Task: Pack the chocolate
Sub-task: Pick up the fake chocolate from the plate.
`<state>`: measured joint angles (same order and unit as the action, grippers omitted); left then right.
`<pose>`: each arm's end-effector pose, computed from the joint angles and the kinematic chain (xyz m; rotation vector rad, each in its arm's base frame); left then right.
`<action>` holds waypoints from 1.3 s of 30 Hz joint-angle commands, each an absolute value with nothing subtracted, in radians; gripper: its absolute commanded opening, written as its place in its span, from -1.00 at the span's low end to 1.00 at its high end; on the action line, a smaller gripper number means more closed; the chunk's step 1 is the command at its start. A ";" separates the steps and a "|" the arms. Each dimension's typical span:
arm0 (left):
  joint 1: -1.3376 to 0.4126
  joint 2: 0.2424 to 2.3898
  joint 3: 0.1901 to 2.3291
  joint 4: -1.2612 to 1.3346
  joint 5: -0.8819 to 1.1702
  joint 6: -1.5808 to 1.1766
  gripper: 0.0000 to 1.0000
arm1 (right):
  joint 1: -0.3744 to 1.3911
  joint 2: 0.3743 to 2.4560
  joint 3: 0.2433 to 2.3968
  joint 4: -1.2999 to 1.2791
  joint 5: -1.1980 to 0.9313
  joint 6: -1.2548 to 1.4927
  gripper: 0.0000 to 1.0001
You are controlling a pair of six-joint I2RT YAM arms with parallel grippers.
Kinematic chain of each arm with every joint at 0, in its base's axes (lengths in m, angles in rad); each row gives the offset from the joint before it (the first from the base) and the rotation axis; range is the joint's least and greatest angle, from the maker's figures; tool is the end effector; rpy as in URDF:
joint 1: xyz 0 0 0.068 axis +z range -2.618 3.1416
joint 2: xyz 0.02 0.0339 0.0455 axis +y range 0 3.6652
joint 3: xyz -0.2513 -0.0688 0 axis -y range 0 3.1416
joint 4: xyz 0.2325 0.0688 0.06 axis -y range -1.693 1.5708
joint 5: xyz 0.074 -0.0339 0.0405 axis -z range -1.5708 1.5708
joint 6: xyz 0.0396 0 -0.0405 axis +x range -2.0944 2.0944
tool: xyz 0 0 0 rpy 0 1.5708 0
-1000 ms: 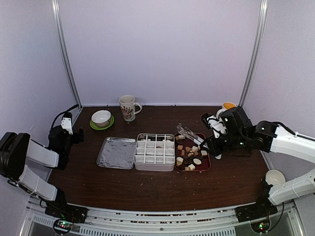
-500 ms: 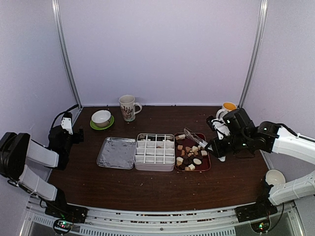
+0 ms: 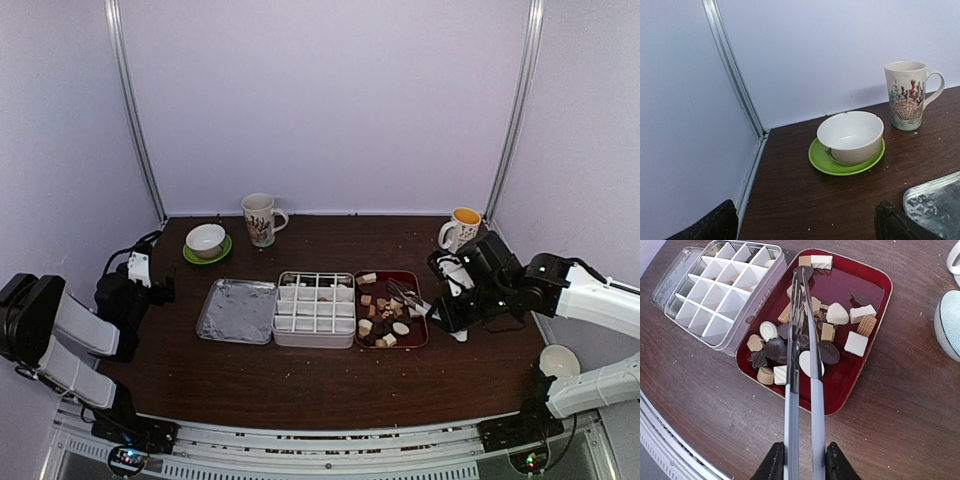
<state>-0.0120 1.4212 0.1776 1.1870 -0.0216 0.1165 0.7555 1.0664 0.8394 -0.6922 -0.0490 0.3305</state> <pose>0.2275 -0.0019 0.1547 0.0880 1.6259 0.0979 0.1497 0.1437 0.2494 -0.5613 2.5008 0.5012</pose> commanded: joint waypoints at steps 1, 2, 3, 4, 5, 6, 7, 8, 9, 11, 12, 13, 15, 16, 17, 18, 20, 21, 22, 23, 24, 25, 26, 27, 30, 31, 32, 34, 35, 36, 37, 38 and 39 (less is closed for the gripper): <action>-0.004 1.461 0.082 1.484 0.026 0.136 0.96 | 0.750 1.047 0.852 -0.736 -0.041 0.357 -0.46; -0.004 1.466 0.075 1.506 0.025 0.134 0.96 | 0.749 1.045 0.852 -0.739 -0.042 0.358 -0.45; -0.004 1.466 0.074 1.510 0.026 0.135 0.96 | 0.749 1.046 0.853 -0.741 -0.040 0.359 -0.45; -0.004 1.465 0.077 1.506 0.026 0.135 0.96 | 0.748 1.048 0.853 -0.744 -0.040 0.360 -0.45; -0.003 1.463 0.078 1.500 0.028 0.135 0.96 | 0.747 1.051 0.853 -0.747 -0.041 0.361 -0.45; -0.003 1.460 0.080 1.494 0.031 0.136 0.96 | 0.747 1.055 0.857 -0.751 -0.040 0.363 -0.45; -0.004 1.459 0.082 1.487 0.034 0.138 0.96 | 0.746 1.060 0.861 -0.758 -0.038 0.366 -0.45; -0.003 1.457 0.086 1.476 0.037 0.139 0.96 | 0.746 1.062 0.864 -0.762 -0.035 0.369 -0.45; -0.003 1.455 0.089 1.468 0.040 0.140 0.96 | 0.746 1.065 0.867 -0.767 -0.033 0.371 -0.45; -0.003 1.448 0.103 1.436 0.043 0.142 0.96 | 0.743 1.065 0.868 -0.771 -0.026 0.373 -0.45; -0.004 1.441 0.117 1.402 0.042 0.143 0.96 | 0.742 1.065 0.870 -0.771 -0.024 0.374 -0.45; -0.003 1.433 0.136 1.360 0.040 0.144 0.96 | 0.741 1.064 0.870 -0.770 -0.023 0.375 -0.45; -0.004 1.419 0.192 1.237 0.003 0.135 0.96 | 0.740 1.063 0.873 -0.770 -0.021 0.374 -0.45; -0.003 1.418 0.226 1.179 -0.034 0.121 0.96 | 0.739 1.063 0.875 -0.769 -0.021 0.374 -0.45; -0.004 1.423 0.260 1.126 -0.077 0.105 0.96 | 0.739 1.063 0.876 -0.768 -0.022 0.376 -0.45; -0.003 1.424 0.274 1.083 -0.134 0.081 0.96 | 0.739 1.064 0.875 -0.769 -0.022 0.376 -0.45; -0.003 1.426 0.309 1.056 -0.188 0.055 0.96 | 0.738 1.063 0.875 -0.770 -0.020 0.376 -0.45; -0.004 1.427 0.307 1.065 -0.189 0.055 0.96 | 0.737 1.063 0.876 -0.773 -0.019 0.375 -0.45; -0.003 1.426 0.307 1.063 -0.189 0.054 0.96 | 0.736 1.062 0.874 -0.778 -0.018 0.374 -0.45; -0.003 1.428 0.309 1.063 -0.189 0.055 0.96 | 0.736 1.063 0.874 -0.783 -0.018 0.376 -0.45; -0.003 1.427 0.310 1.061 -0.189 0.055 0.96 | 0.735 1.064 0.872 -0.790 -0.018 0.377 -0.45; -0.004 1.427 0.309 1.062 -0.189 0.055 0.96 | 0.734 1.064 0.872 -0.796 -0.018 0.378 -0.44; -0.004 1.427 0.309 1.062 -0.188 0.055 0.96 | 0.732 1.066 0.871 -0.802 -0.018 0.380 -0.45; -0.003 1.427 0.310 1.061 -0.188 0.055 0.96 | 0.731 1.067 0.868 -0.806 -0.018 0.381 -0.44; -0.003 1.427 0.308 1.061 -0.188 0.055 0.95 | 0.725 1.076 0.866 -0.818 -0.022 0.383 -0.44; -0.003 1.426 0.310 1.061 -0.187 0.054 0.96 | 0.724 1.082 0.865 -0.822 -0.023 0.383 -0.44; -0.004 1.427 0.309 1.060 -0.188 0.055 0.96 | 0.721 1.090 0.867 -0.829 -0.026 0.381 -0.44; -0.004 1.427 0.309 1.061 -0.188 0.055 0.96 | 0.716 1.108 0.871 -0.834 -0.032 0.376 -0.44; -0.004 1.427 0.308 1.061 -0.187 0.055 0.96 | 0.714 1.118 0.870 -0.834 -0.035 0.373 -0.44; -0.004 1.428 0.309 1.061 -0.189 0.055 0.96 | 0.712 1.127 0.873 -0.835 -0.037 0.372 -0.44; -0.003 1.426 0.308 1.061 -0.189 0.055 0.96 | 0.710 1.137 0.877 -0.838 -0.039 0.371 -0.44; -0.004 1.428 0.308 1.060 -0.189 0.055 0.95 | 0.709 1.143 0.882 -0.844 -0.042 0.371 -0.44; -0.004 1.427 0.309 1.060 -0.189 0.055 0.96 | 0.708 1.149 0.884 -0.848 -0.043 0.370 -0.43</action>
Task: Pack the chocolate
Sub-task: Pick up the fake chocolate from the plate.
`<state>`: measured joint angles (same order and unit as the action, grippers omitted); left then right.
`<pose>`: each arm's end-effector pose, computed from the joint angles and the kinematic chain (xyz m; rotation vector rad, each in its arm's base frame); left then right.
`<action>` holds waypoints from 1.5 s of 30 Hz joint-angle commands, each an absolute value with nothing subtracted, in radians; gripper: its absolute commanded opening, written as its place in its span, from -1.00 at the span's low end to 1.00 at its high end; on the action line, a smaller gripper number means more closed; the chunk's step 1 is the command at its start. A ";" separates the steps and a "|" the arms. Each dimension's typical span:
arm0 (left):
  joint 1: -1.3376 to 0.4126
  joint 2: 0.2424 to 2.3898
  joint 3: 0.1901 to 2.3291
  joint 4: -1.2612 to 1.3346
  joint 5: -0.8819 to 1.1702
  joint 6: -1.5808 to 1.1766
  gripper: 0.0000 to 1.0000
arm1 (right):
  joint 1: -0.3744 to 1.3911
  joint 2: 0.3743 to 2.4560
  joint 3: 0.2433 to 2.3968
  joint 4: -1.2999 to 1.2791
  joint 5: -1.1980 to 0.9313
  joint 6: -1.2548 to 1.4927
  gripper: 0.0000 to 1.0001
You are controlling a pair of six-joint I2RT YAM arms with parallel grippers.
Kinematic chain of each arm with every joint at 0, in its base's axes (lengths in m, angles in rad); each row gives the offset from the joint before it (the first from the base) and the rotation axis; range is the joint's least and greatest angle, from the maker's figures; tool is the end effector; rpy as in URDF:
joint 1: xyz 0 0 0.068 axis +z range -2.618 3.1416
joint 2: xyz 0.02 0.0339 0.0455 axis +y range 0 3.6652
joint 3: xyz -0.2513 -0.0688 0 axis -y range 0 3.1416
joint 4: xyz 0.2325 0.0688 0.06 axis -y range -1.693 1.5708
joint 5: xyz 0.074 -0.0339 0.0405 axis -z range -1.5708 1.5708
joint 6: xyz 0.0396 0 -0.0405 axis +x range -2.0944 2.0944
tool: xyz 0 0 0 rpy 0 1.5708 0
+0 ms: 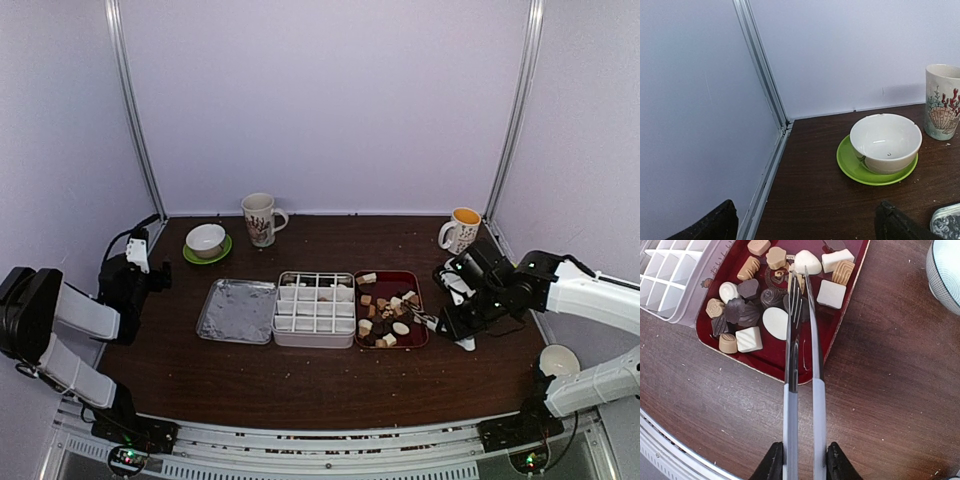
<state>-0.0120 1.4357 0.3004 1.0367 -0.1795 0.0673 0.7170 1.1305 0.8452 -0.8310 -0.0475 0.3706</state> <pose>0.2511 0.0041 0.1659 -0.0697 1.6699 0.1916 0.1516 0.1346 0.2309 -0.4890 2.7074 0.3851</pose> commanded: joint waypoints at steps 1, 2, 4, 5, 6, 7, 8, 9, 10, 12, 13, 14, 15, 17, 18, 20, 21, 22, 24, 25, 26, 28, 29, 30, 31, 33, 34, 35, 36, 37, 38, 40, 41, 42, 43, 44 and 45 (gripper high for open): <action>-0.003 1.427 0.309 1.060 -0.188 0.055 0.96 | 0.707 1.151 0.884 -0.851 -0.045 0.369 -0.43; -0.003 1.428 0.309 1.060 -0.189 0.055 0.95 | 0.707 1.152 0.884 -0.854 -0.048 0.367 -0.40; -0.004 1.427 0.308 1.059 -0.188 0.055 0.96 | 0.706 1.152 0.883 -0.859 -0.058 0.363 -0.39; -0.004 1.427 0.308 1.059 -0.188 0.054 0.96 | 0.706 1.153 0.882 -0.866 -0.062 0.362 -0.38; -0.004 1.426 0.309 1.060 -0.189 0.054 0.96 | 0.706 1.155 0.885 -0.873 -0.068 0.361 -0.37; -0.004 1.427 0.309 1.060 -0.189 0.055 0.96 | 0.706 1.154 0.885 -0.877 -0.078 0.361 -0.36; -0.004 1.427 0.308 1.060 -0.188 0.055 0.96 | 0.706 1.150 0.885 -0.878 -0.090 0.361 -0.35; -0.003 1.427 0.309 1.059 -0.189 0.055 0.96 | 0.706 1.147 0.884 -0.879 -0.102 0.360 -0.34; -0.003 1.426 0.309 1.059 -0.189 0.055 0.96 | 0.706 1.141 0.883 -0.877 -0.113 0.360 -0.32; -0.004 1.427 0.309 1.059 -0.189 0.055 0.96 | 0.706 1.131 0.885 -0.877 -0.128 0.360 -0.30; -0.003 1.427 0.309 1.060 -0.189 0.055 0.96 | 0.706 1.125 0.887 -0.879 -0.129 0.359 -0.30; -0.004 1.427 0.310 1.059 -0.188 0.055 0.95 | 0.706 1.121 0.891 -0.880 -0.127 0.358 -0.30; -0.004 1.426 0.309 1.059 -0.188 0.055 0.96 | 0.706 1.117 0.896 -0.885 -0.126 0.354 -0.30; -0.004 1.427 0.308 1.059 -0.189 0.055 0.96 | 0.706 1.112 0.907 -0.895 -0.126 0.346 -0.30; -0.003 1.427 0.308 1.059 -0.188 0.055 0.96 | 0.706 1.109 0.912 -0.900 -0.127 0.344 -0.29; -0.004 1.426 0.309 1.059 -0.189 0.055 0.96 | 0.706 1.104 0.916 -0.907 -0.129 0.342 -0.29; -0.004 1.427 0.308 1.059 -0.189 0.055 0.96 | 0.706 1.101 0.916 -0.910 -0.130 0.341 -0.29; -0.004 1.426 0.309 1.060 -0.188 0.055 0.96 | 0.706 1.099 0.916 -0.913 -0.130 0.341 -0.29; -0.003 1.427 0.309 1.059 -0.188 0.055 0.96 | 0.706 1.092 0.912 -0.915 -0.132 0.342 -0.29; -0.004 1.426 0.309 1.059 -0.188 0.055 0.96 | 0.706 1.090 0.909 -0.916 -0.133 0.344 -0.29; -0.003 1.427 0.308 1.059 -0.189 0.055 0.96 | 0.706 1.086 0.904 -0.916 -0.137 0.347 -0.29; -0.003 1.427 0.309 1.059 -0.189 0.054 0.96 | 0.706 1.078 0.897 -0.916 -0.147 0.356 -0.29; -0.004 1.426 0.309 1.059 -0.188 0.055 0.96 | 0.706 1.074 0.893 -0.915 -0.150 0.360 -0.29; -0.004 1.426 0.308 1.059 -0.188 0.055 0.96 | 0.706 1.070 0.890 -0.915 -0.151 0.364 -0.29; -0.004 1.427 0.309 1.059 -0.188 0.055 0.96 | 0.706 1.068 0.889 -0.916 -0.151 0.366 -0.29; -0.004 1.427 0.309 1.059 -0.189 0.055 0.96 | 0.706 1.066 0.887 -0.916 -0.149 0.370 -0.29; -0.004 1.427 0.310 1.060 -0.189 0.055 0.96 | 0.706 1.066 0.886 -0.916 -0.149 0.371 -0.29; -0.003 1.426 0.309 1.060 -0.188 0.055 0.96 | 0.706 1.065 0.884 -0.916 -0.150 0.373 -0.29; -0.004 1.427 0.309 1.060 -0.189 0.055 0.96 | 0.706 1.067 0.881 -0.914 -0.151 0.374 -0.29; -0.003 1.426 0.309 1.059 -0.189 0.055 0.96 | 0.706 1.067 0.880 -0.913 -0.150 0.375 -0.29; -0.003 1.427 0.309 1.059 -0.189 0.055 0.96 | 0.706 1.070 0.879 -0.911 -0.151 0.376 -0.29; -0.003 1.427 0.309 1.060 -0.189 0.055 0.96 | 0.706 1.079 0.878 -0.912 -0.153 0.376 -0.29; -0.003 1.426 0.309 1.059 -0.188 0.055 0.95 | 0.706 1.084 0.879 -0.914 -0.153 0.375 -0.29; -0.004 1.427 0.310 1.059 -0.189 0.055 0.96 | 0.706 1.088 0.878 -0.916 -0.154 0.375 -0.29; -0.003 1.427 0.309 1.059 -0.189 0.055 0.96 | 0.706 1.092 0.878 -0.918 -0.154 0.377 -0.29; -0.003 1.427 0.310 1.060 -0.188 0.055 0.96 | 0.706 1.097 0.878 -0.918 -0.156 0.376 -0.29; -0.004 1.426 0.309 1.059 -0.188 0.055 0.96 | 0.706 1.100 0.876 -0.916 -0.159 0.376 -0.29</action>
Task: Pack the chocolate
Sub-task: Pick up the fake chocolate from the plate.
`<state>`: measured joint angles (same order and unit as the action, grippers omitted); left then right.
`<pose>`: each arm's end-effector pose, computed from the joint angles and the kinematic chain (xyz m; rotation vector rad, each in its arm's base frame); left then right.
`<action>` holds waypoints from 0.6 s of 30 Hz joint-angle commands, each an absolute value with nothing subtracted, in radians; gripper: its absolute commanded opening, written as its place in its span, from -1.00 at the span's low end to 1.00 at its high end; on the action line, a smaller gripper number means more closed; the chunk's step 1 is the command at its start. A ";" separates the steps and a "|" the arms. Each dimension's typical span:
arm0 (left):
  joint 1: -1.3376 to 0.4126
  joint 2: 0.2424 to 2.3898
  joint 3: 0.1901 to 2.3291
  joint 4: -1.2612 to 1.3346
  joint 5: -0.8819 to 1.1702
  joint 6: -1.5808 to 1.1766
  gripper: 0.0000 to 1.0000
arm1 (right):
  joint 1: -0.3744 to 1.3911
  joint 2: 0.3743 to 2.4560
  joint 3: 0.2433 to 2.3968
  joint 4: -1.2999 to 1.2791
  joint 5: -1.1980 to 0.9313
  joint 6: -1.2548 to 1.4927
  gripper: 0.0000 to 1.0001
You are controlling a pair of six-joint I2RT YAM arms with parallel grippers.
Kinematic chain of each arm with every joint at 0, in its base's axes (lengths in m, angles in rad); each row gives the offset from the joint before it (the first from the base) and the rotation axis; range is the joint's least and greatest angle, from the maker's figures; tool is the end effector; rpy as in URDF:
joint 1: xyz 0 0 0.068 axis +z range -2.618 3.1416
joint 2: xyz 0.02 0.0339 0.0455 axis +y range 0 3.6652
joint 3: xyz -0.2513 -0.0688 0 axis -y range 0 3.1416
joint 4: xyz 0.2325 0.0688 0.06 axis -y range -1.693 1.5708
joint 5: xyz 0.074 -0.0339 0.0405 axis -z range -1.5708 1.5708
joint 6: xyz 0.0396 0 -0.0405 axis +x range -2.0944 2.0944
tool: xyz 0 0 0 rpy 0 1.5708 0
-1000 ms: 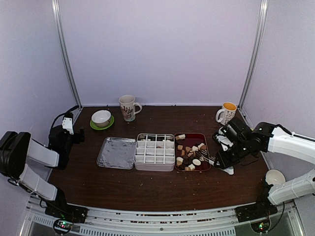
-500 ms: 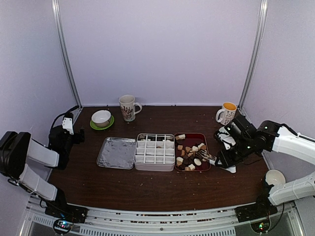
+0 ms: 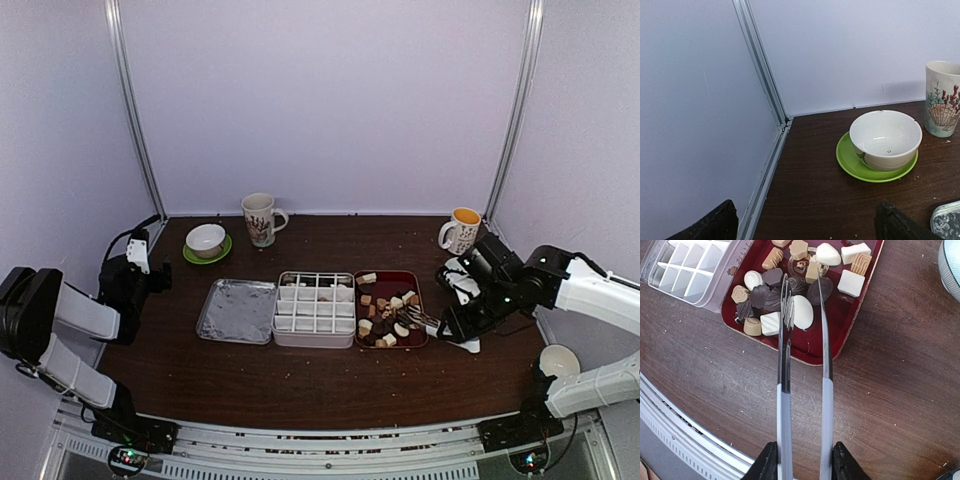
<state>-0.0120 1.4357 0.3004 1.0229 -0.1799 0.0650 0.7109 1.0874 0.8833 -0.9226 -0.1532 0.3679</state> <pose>0.2510 0.0041 0.1644 -0.0706 1.6835 0.1912 0.1413 0.1296 0.2455 -0.5246 2.7449 0.5080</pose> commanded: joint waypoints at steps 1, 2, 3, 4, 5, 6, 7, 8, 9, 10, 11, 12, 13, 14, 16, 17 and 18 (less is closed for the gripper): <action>-0.003 1.426 0.309 1.060 -0.188 0.055 0.96 | 0.706 1.106 0.875 -0.912 -0.159 0.376 -0.29; -0.003 1.426 0.310 1.060 -0.189 0.055 0.96 | 0.706 1.113 0.874 -0.908 -0.156 0.374 -0.29; -0.004 1.426 0.309 1.059 -0.188 0.055 0.96 | 0.706 1.119 0.874 -0.903 -0.155 0.373 -0.29; -0.004 1.426 0.310 1.059 -0.189 0.055 0.96 | 0.704 1.130 0.876 -0.899 -0.154 0.373 -0.29; -0.003 1.427 0.310 1.059 -0.189 0.055 0.96 | 0.704 1.140 0.880 -0.895 -0.155 0.372 -0.29; -0.003 1.427 0.309 1.059 -0.188 0.055 0.96 | 0.704 1.150 0.883 -0.890 -0.158 0.370 -0.29; -0.003 1.427 0.308 1.059 -0.188 0.055 0.95 | 0.704 1.160 0.886 -0.887 -0.159 0.370 -0.29; -0.003 1.426 0.309 1.060 -0.188 0.055 0.96 | 0.704 1.169 0.891 -0.888 -0.155 0.371 -0.29; -0.003 1.426 0.310 1.059 -0.187 0.055 0.96 | 0.704 1.175 0.896 -0.893 -0.153 0.370 -0.29; -0.003 1.427 0.309 1.059 -0.188 0.055 0.96 | 0.704 1.179 0.899 -0.897 -0.157 0.368 -0.29; -0.004 1.427 0.310 1.060 -0.187 0.055 0.96 | 0.703 1.180 0.901 -0.902 -0.166 0.363 -0.29; -0.003 1.427 0.308 1.059 -0.188 0.055 0.96 | 0.703 1.178 0.903 -0.909 -0.175 0.361 -0.28; -0.004 1.426 0.309 1.060 -0.189 0.055 0.96 | 0.704 1.174 0.903 -0.912 -0.184 0.359 -0.26; -0.003 1.427 0.309 1.060 -0.189 0.055 0.96 | 0.703 1.171 0.904 -0.919 -0.191 0.358 -0.24; -0.003 1.427 0.309 1.059 -0.189 0.055 0.96 | 0.703 1.159 0.907 -0.927 -0.204 0.355 -0.21; -0.004 1.425 0.309 1.060 -0.189 0.055 0.96 | 0.704 1.151 0.908 -0.929 -0.212 0.353 -0.20; -0.004 1.426 0.309 1.059 -0.189 0.055 0.96 | 0.704 1.143 0.908 -0.927 -0.220 0.350 -0.19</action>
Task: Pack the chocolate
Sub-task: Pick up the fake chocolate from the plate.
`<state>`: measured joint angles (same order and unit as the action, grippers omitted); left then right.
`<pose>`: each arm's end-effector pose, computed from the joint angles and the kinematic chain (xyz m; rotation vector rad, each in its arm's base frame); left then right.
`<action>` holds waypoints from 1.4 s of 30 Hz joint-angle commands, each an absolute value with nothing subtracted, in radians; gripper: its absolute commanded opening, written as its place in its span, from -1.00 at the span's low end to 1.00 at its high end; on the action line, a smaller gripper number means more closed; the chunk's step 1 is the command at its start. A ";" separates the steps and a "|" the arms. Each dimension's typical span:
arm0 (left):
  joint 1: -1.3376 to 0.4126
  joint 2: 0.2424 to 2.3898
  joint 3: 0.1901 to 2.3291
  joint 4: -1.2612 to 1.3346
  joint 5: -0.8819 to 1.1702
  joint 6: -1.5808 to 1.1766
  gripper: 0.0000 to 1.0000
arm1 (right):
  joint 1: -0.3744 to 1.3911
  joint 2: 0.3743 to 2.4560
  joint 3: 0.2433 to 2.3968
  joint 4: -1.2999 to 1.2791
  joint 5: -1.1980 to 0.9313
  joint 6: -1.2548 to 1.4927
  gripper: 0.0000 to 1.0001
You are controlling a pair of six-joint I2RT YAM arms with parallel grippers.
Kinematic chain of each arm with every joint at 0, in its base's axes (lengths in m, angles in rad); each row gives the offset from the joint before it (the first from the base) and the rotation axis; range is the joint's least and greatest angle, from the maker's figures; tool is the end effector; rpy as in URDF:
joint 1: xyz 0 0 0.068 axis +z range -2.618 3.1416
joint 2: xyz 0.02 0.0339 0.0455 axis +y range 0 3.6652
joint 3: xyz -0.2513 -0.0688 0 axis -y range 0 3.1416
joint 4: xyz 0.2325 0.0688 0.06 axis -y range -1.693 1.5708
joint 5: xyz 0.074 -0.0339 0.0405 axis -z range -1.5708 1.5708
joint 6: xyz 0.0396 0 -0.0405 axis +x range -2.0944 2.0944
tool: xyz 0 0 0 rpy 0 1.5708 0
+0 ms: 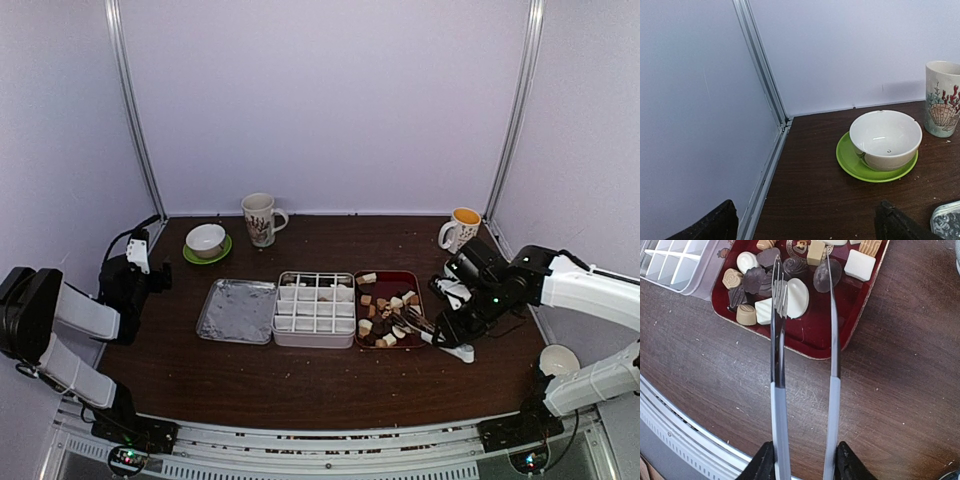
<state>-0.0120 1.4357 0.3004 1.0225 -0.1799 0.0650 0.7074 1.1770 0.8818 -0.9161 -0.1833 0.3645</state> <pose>0.2509 0.0041 0.1643 -0.0706 1.6839 0.1912 0.1498 0.1375 0.2296 -0.5396 2.8338 0.4956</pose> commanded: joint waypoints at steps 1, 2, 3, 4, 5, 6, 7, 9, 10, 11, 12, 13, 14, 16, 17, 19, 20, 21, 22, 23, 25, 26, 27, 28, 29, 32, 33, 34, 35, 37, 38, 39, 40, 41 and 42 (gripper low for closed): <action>-0.003 1.427 0.309 1.059 -0.189 0.055 0.96 | 0.703 1.135 0.910 -0.922 -0.228 0.347 -0.18; -0.004 1.426 0.309 1.059 -0.188 0.055 0.96 | 0.704 1.128 0.909 -0.920 -0.235 0.347 -0.16; -0.003 1.427 0.309 1.060 -0.188 0.055 0.96 | 0.704 1.124 0.910 -0.917 -0.237 0.346 -0.15; -0.003 1.427 0.309 1.060 -0.188 0.054 0.96 | 0.704 1.124 0.911 -0.919 -0.239 0.348 -0.15; -0.003 1.427 0.310 1.060 -0.188 0.055 0.95 | 0.704 1.128 0.912 -0.922 -0.243 0.347 -0.14; -0.003 1.427 0.310 1.060 -0.189 0.054 0.95 | 0.704 1.140 0.910 -0.938 -0.251 0.348 -0.15; -0.003 1.426 0.309 1.059 -0.188 0.055 0.96 | 0.704 1.142 0.906 -0.944 -0.248 0.348 -0.15; -0.003 1.427 0.309 1.060 -0.189 0.054 0.96 | 0.704 1.146 0.900 -0.954 -0.236 0.348 -0.16; -0.003 1.427 0.309 1.059 -0.187 0.055 0.96 | 0.704 1.148 0.898 -0.959 -0.229 0.347 -0.17; -0.004 1.427 0.309 1.060 -0.189 0.054 0.96 | 0.704 1.151 0.895 -0.965 -0.221 0.347 -0.19; -0.004 1.427 0.310 1.060 -0.189 0.055 0.96 | 0.704 1.154 0.894 -0.969 -0.215 0.347 -0.22; -0.003 1.426 0.309 1.060 -0.189 0.055 0.95 | 0.704 1.156 0.894 -0.975 -0.211 0.347 -0.26; -0.004 1.426 0.309 1.059 -0.189 0.054 0.96 | 0.704 1.158 0.894 -0.977 -0.210 0.348 -0.30; -0.004 1.427 0.309 1.060 -0.189 0.054 0.96 | 0.704 1.157 0.894 -0.980 -0.209 0.348 -0.32; -0.004 1.427 0.310 1.059 -0.189 0.055 0.96 | 0.704 1.155 0.894 -0.982 -0.209 0.348 -0.32; -0.003 1.426 0.309 1.060 -0.189 0.054 0.96 | 0.704 1.157 0.894 -0.977 -0.209 0.348 -0.32; -0.004 1.427 0.309 1.060 -0.189 0.054 0.96 | 0.704 1.160 0.894 -0.975 -0.209 0.348 -0.32; -0.004 1.425 0.309 1.059 -0.189 0.055 0.96 | 0.704 1.164 0.894 -0.972 -0.212 0.347 -0.32; -0.004 1.426 0.309 1.060 -0.189 0.053 0.96 | 0.704 1.169 0.893 -0.967 -0.213 0.347 -0.32; -0.004 1.427 0.309 1.060 -0.189 0.054 0.96 | 0.704 1.173 0.891 -0.961 -0.215 0.346 -0.32; -0.003 1.427 0.309 1.059 -0.189 0.055 0.96 | 0.704 1.179 0.895 -0.949 -0.213 0.344 -0.33; -0.003 1.427 0.309 1.060 -0.189 0.054 0.96 | 0.704 1.181 0.897 -0.944 -0.211 0.342 -0.34; -0.004 1.426 0.309 1.059 -0.188 0.055 0.96 | 0.704 1.181 0.902 -0.940 -0.208 0.342 -0.36; -0.004 1.427 0.310 1.060 -0.189 0.054 0.96 | 0.704 1.181 0.906 -0.937 -0.206 0.342 -0.37; -0.003 1.426 0.308 1.059 -0.188 0.054 0.96 | 0.704 1.180 0.912 -0.938 -0.204 0.340 -0.39; -0.004 1.427 0.309 1.059 -0.189 0.055 0.96 | 0.704 1.157 0.932 -0.943 -0.193 0.332 -0.46; -0.004 1.426 0.310 1.060 -0.189 0.055 0.96 | 0.704 1.146 0.939 -0.944 -0.189 0.329 -0.47; -0.004 1.426 0.310 1.059 -0.189 0.055 0.96 | 0.704 1.135 0.942 -0.941 -0.185 0.326 -0.49; -0.004 1.427 0.309 1.060 -0.189 0.055 0.96 | 0.704 1.124 0.945 -0.936 -0.184 0.324 -0.50; -0.004 1.427 0.309 1.060 -0.188 0.055 0.96 | 0.704 1.109 0.947 -0.922 -0.185 0.322 -0.54; -0.003 1.427 0.309 1.059 -0.189 0.055 0.96 | 0.704 1.105 0.949 -0.907 -0.187 0.322 -0.55; -0.004 1.427 0.309 1.060 -0.189 0.055 0.96 | 0.704 1.103 0.951 -0.898 -0.193 0.322 -0.56; -0.004 1.427 0.309 1.060 -0.188 0.055 0.96 | 0.704 1.102 0.954 -0.888 -0.200 0.320 -0.57; -0.003 1.426 0.310 1.060 -0.188 0.055 0.96 | 0.704 1.101 0.959 -0.879 -0.208 0.318 -0.58; -0.004 1.427 0.309 1.060 -0.188 0.054 0.95 | 0.704 1.100 0.964 -0.868 -0.218 0.316 -0.59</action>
